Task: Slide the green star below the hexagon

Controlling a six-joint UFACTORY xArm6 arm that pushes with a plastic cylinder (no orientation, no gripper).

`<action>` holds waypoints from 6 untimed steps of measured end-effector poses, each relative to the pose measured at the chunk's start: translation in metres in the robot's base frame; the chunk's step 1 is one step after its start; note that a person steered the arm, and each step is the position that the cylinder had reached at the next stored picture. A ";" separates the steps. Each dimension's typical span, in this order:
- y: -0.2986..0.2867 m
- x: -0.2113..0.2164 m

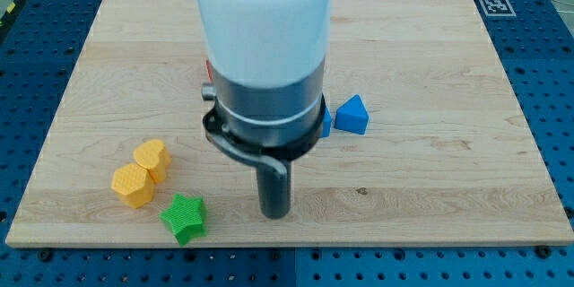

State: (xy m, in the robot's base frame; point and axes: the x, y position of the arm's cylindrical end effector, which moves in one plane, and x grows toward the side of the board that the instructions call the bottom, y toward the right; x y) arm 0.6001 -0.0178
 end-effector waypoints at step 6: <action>-0.054 0.019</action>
State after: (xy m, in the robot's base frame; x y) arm 0.6190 -0.0717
